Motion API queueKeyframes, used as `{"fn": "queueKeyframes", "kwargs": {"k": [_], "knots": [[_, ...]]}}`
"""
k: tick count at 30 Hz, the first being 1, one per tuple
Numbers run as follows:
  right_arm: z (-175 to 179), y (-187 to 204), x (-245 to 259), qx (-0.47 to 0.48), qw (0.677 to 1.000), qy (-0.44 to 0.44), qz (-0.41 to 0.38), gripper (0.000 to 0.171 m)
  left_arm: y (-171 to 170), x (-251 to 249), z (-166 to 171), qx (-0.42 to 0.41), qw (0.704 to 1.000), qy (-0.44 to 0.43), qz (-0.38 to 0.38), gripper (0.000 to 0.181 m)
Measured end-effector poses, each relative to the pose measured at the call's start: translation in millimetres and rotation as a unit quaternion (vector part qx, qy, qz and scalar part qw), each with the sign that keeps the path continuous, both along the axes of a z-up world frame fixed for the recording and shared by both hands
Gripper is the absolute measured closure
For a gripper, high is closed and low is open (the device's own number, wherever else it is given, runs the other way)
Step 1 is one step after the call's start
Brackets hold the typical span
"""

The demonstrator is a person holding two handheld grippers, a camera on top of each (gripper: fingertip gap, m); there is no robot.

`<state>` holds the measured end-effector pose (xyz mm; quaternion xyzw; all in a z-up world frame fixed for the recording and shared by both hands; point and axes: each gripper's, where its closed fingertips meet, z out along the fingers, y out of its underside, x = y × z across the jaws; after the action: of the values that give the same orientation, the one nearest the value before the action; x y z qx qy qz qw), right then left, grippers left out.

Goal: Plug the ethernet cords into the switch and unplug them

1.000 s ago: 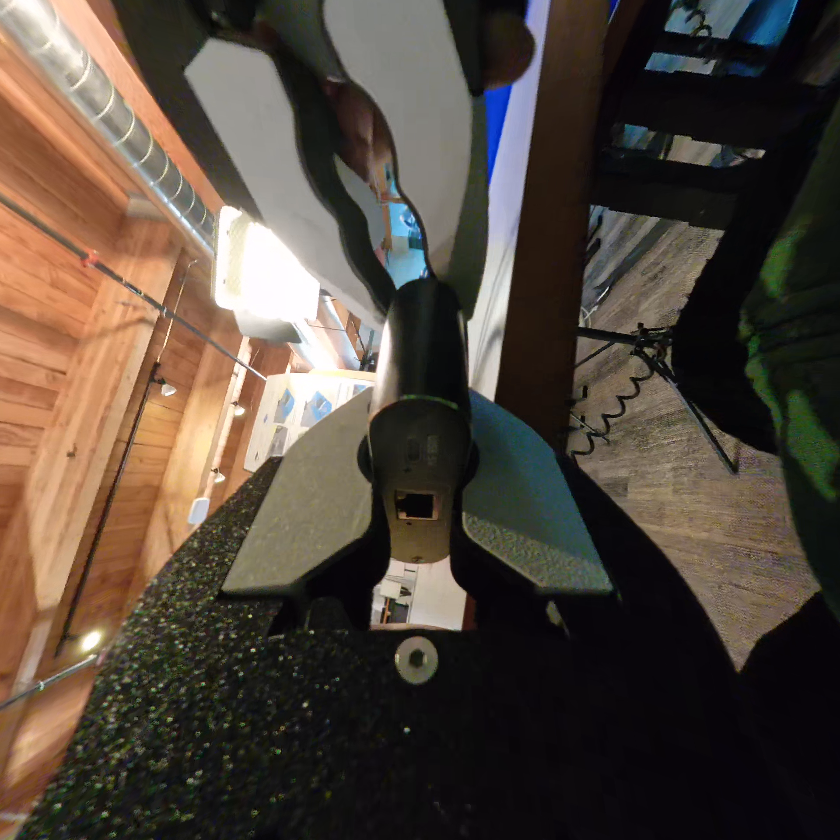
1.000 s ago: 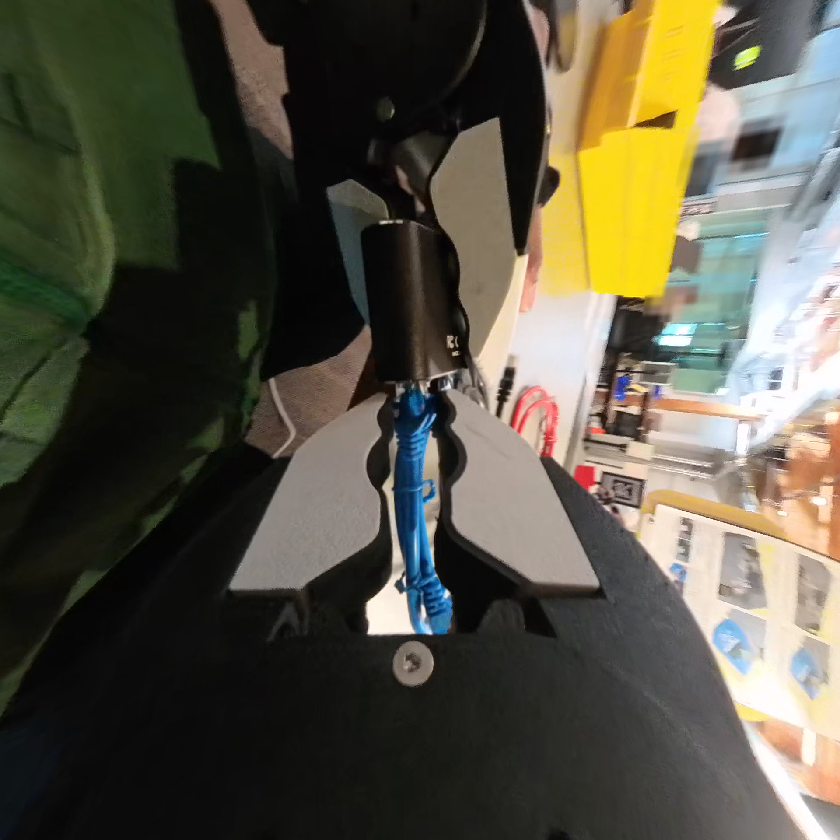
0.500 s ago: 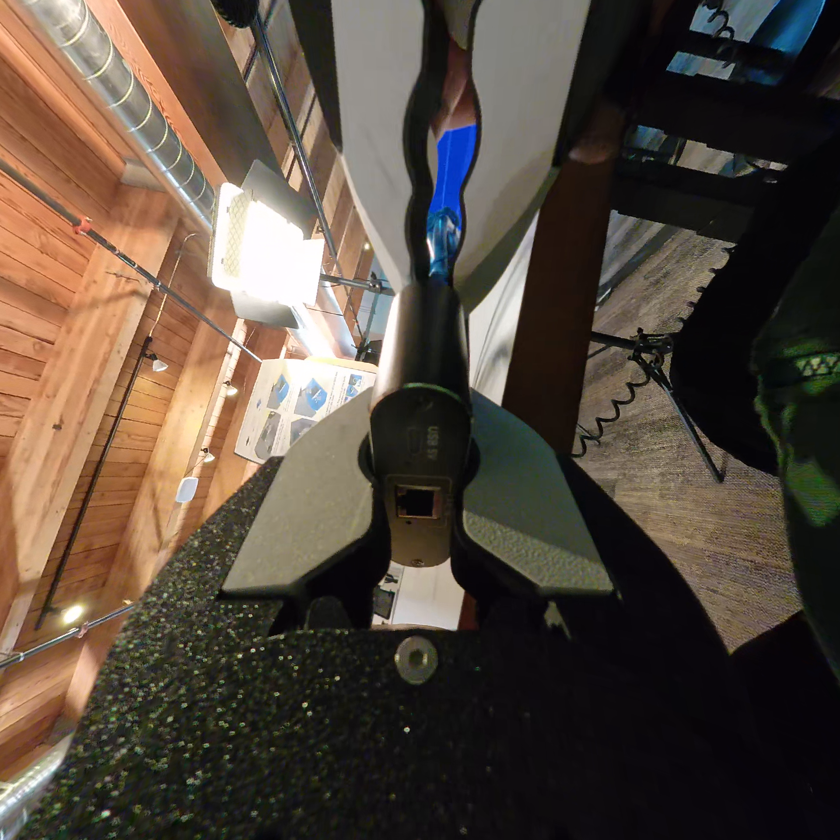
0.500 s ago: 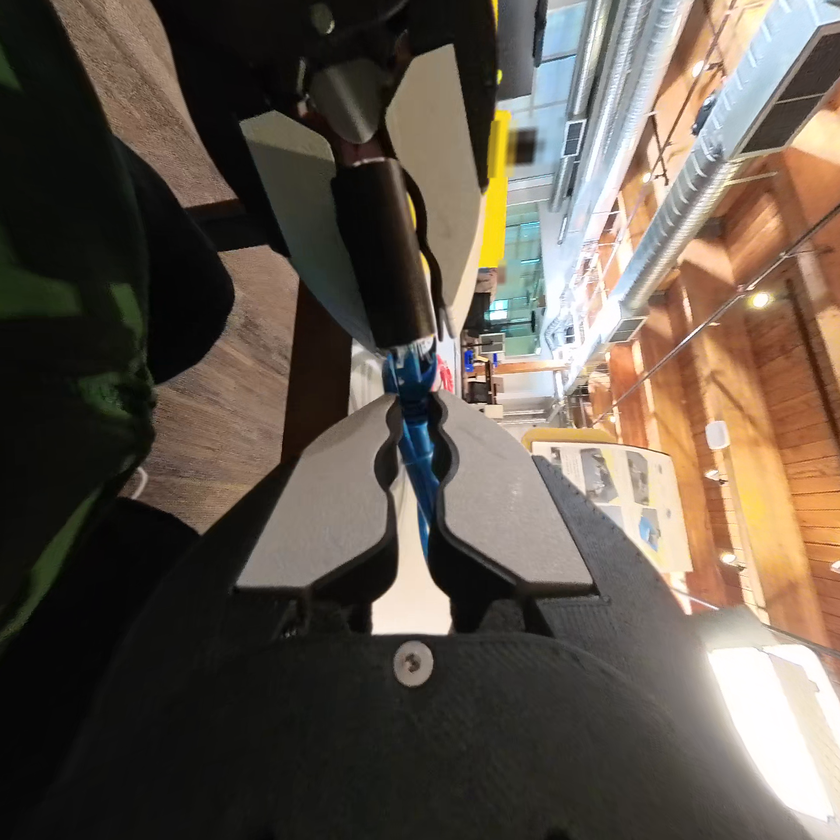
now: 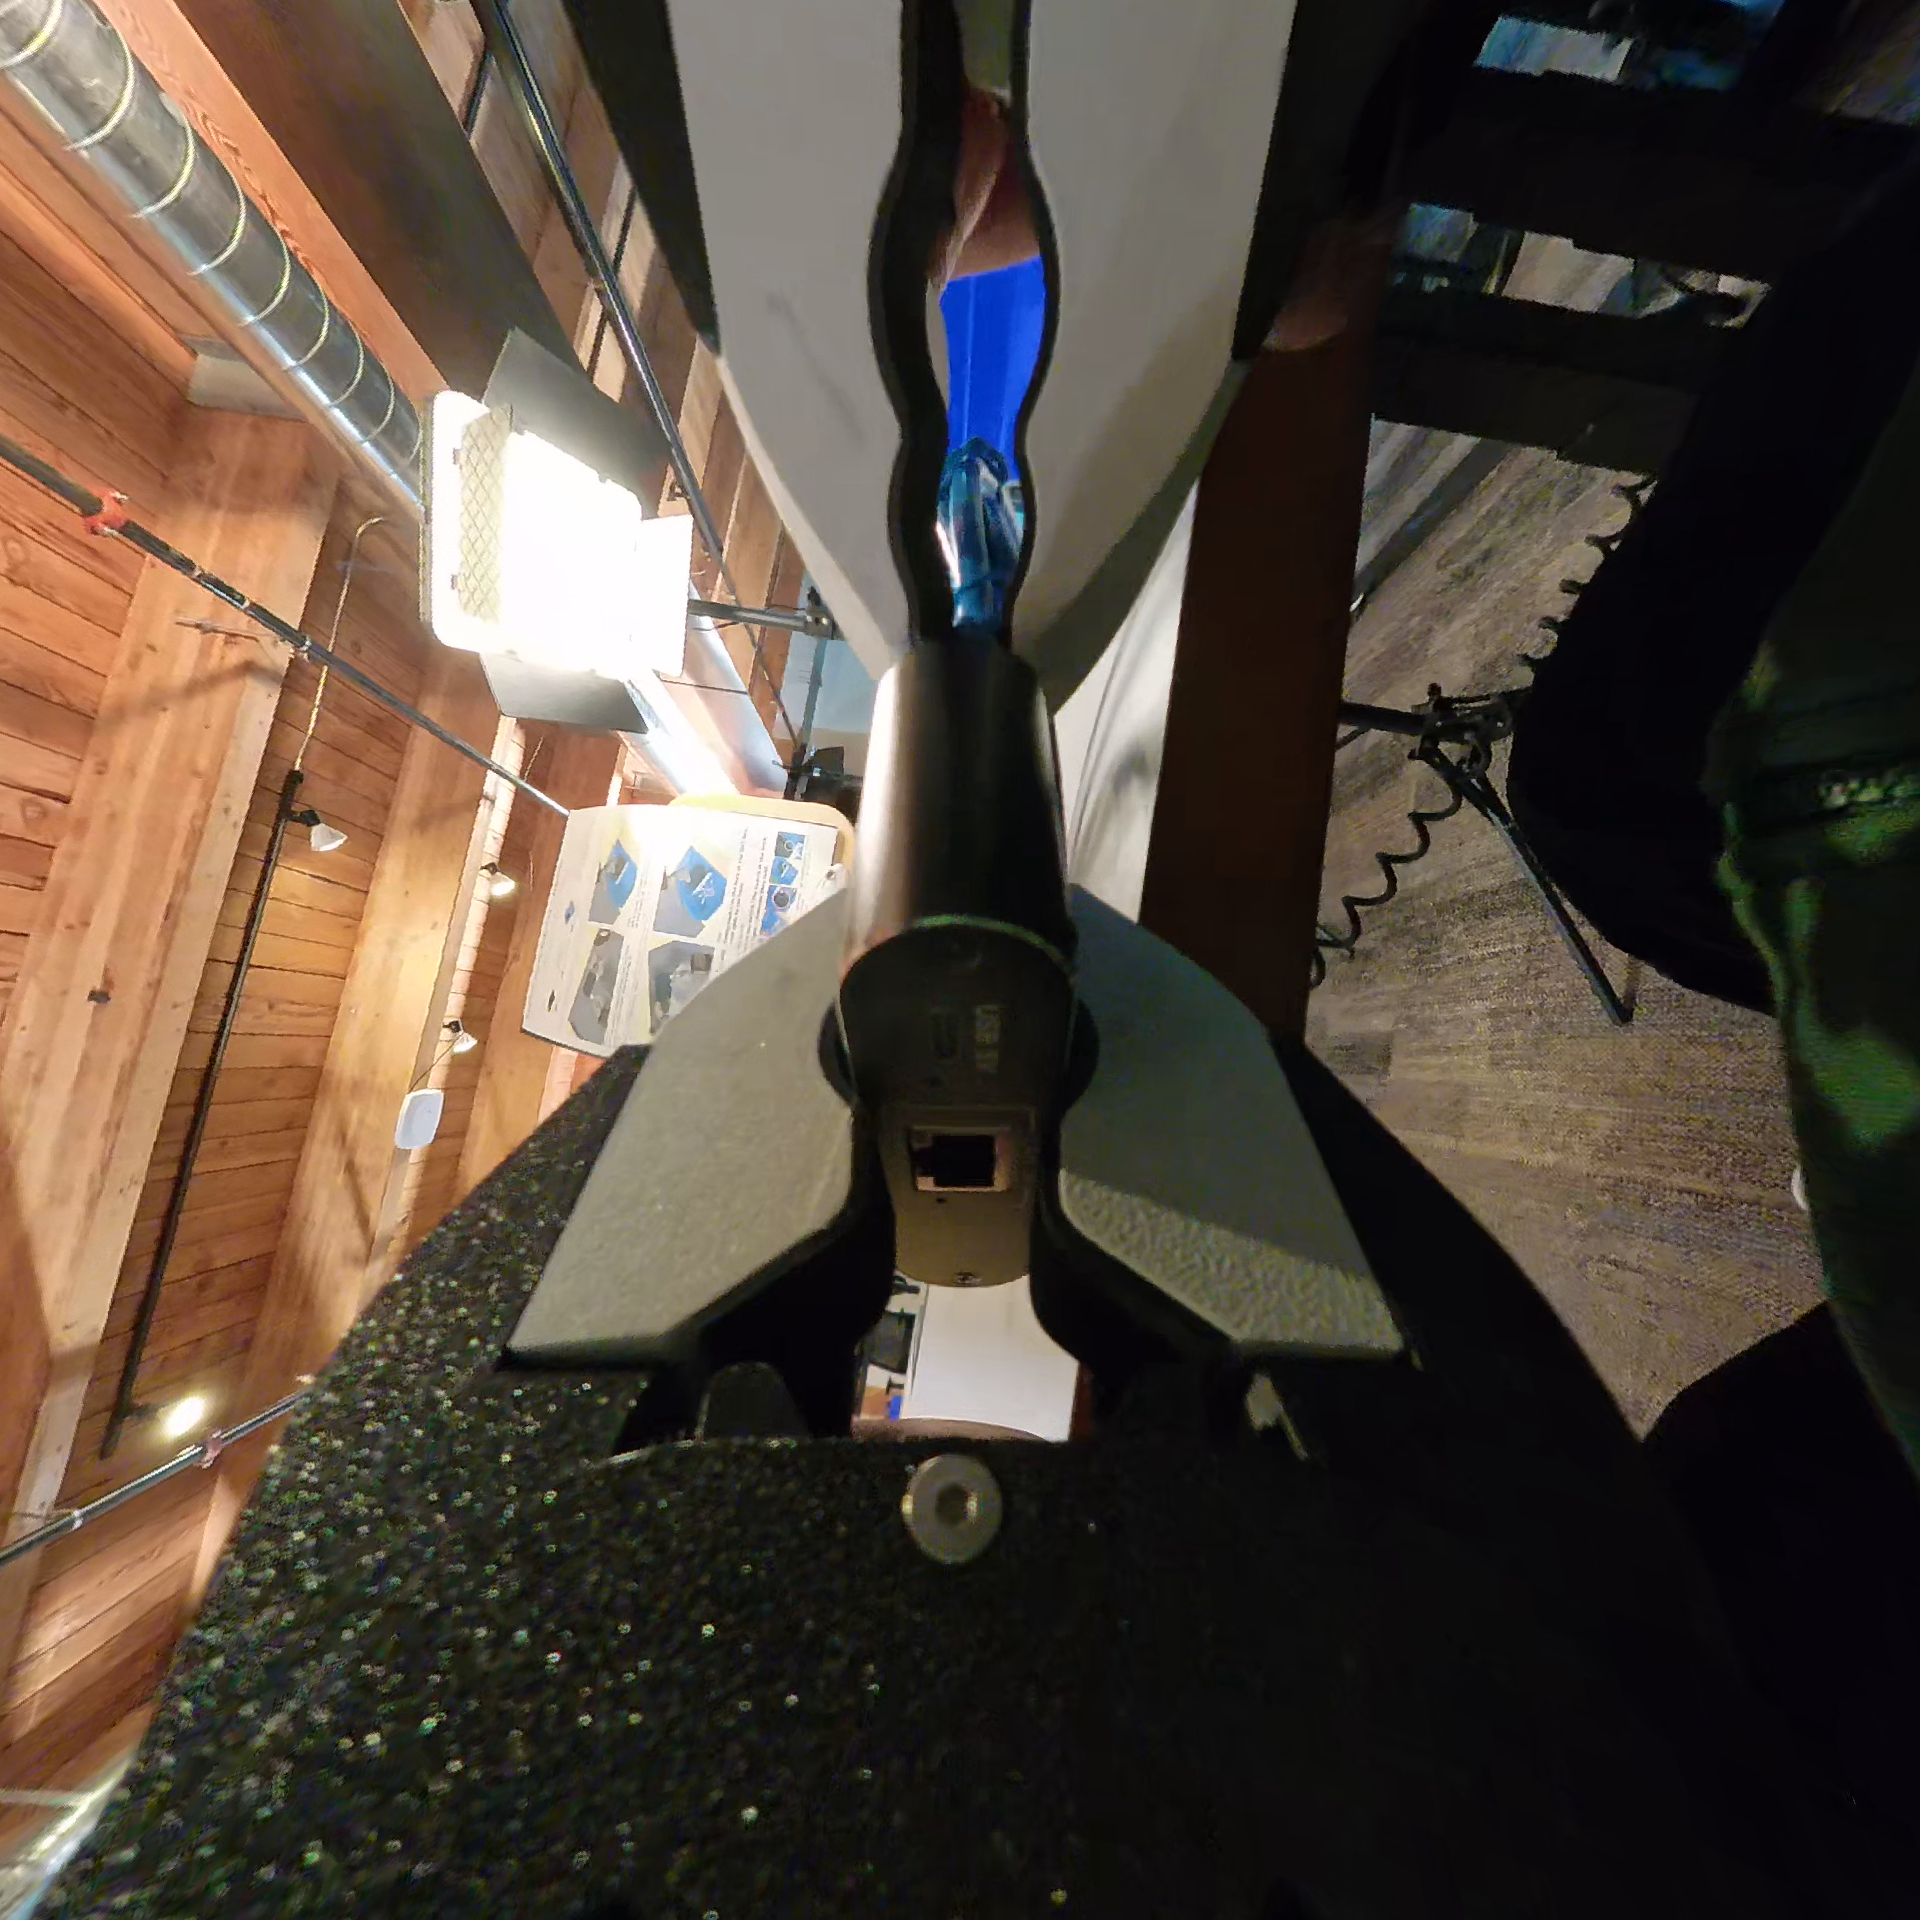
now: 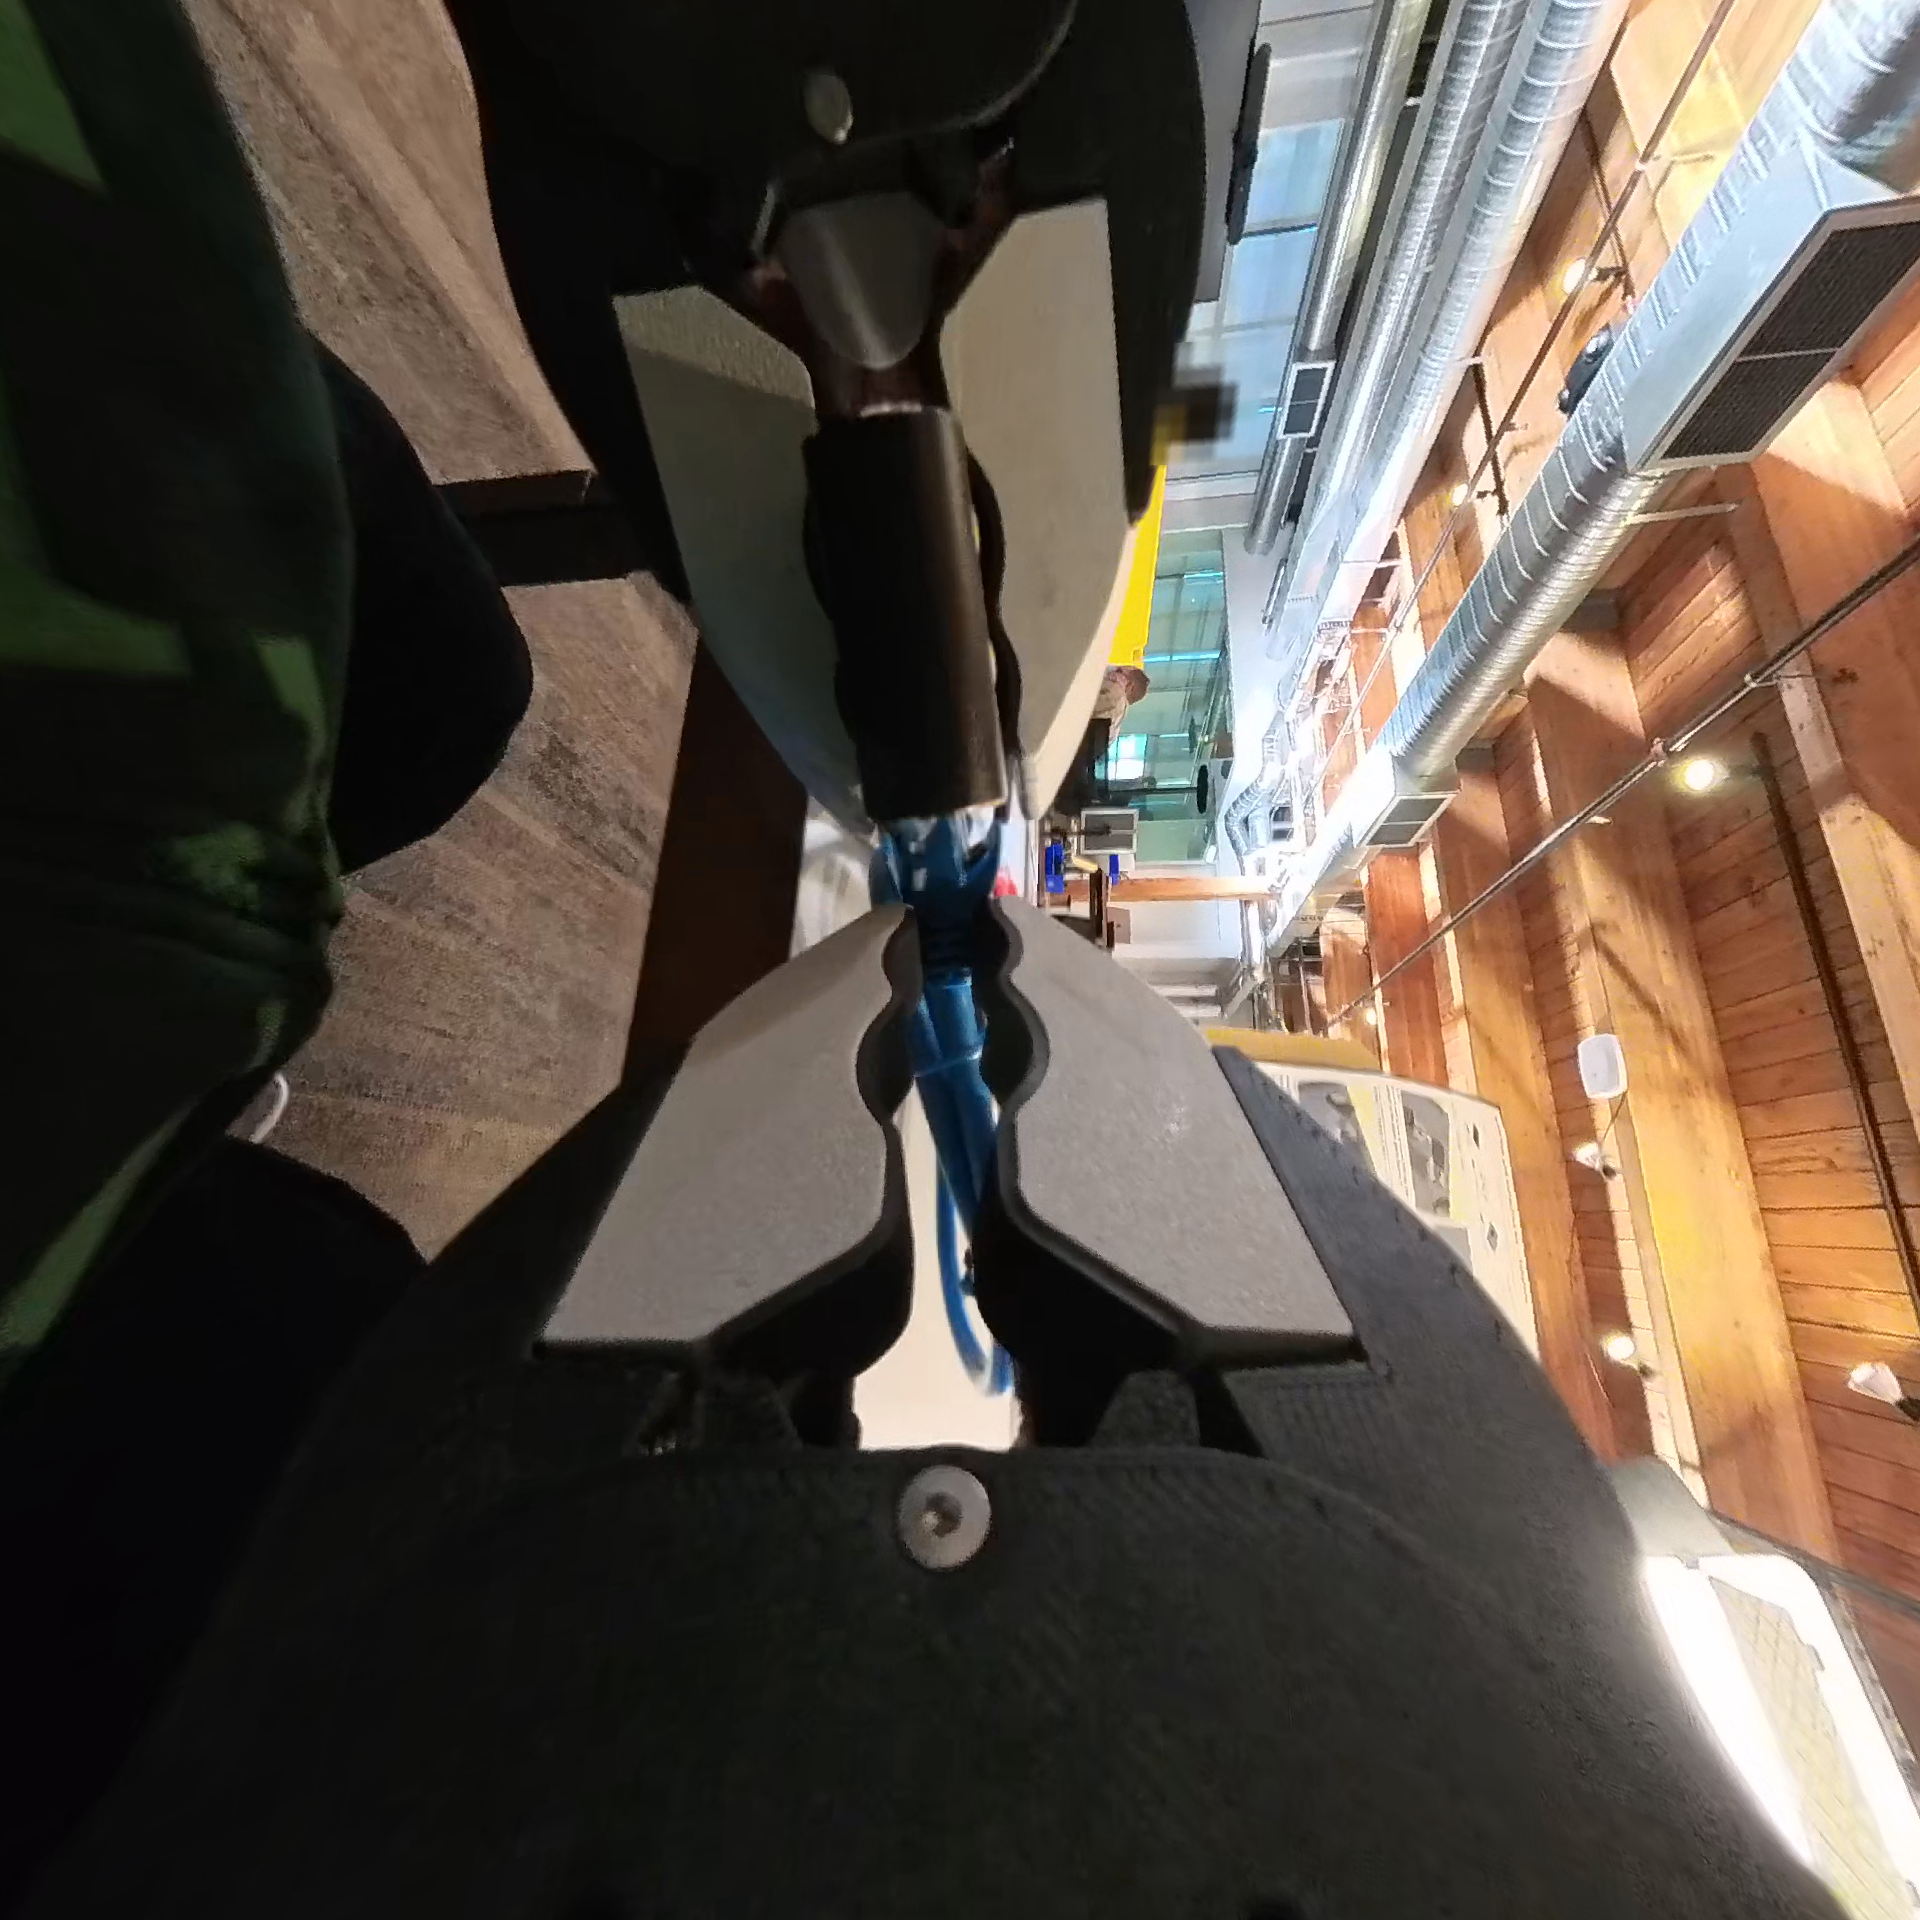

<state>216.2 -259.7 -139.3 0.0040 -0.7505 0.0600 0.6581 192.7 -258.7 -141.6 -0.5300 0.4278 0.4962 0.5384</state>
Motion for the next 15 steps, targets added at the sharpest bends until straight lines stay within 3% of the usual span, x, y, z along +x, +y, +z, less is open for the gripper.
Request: {"fn": "queueKeyframes", "kwargs": {"k": [9, 15], "knots": [[1.6, 5.6, -0.9, -0.006, 1.000, 0.011, -0.015, 0.161, 3.5, -0.4, 0.3, -0.002, 1.000, -0.027, 0.010, 0.153], [10.7, 2.6, 8.8, -0.011, 1.000, 0.028, -0.001, 0.135, 12.9, 6.8, -1.2, -0.018, 0.999, -0.015, 0.021, 0.154]]}}
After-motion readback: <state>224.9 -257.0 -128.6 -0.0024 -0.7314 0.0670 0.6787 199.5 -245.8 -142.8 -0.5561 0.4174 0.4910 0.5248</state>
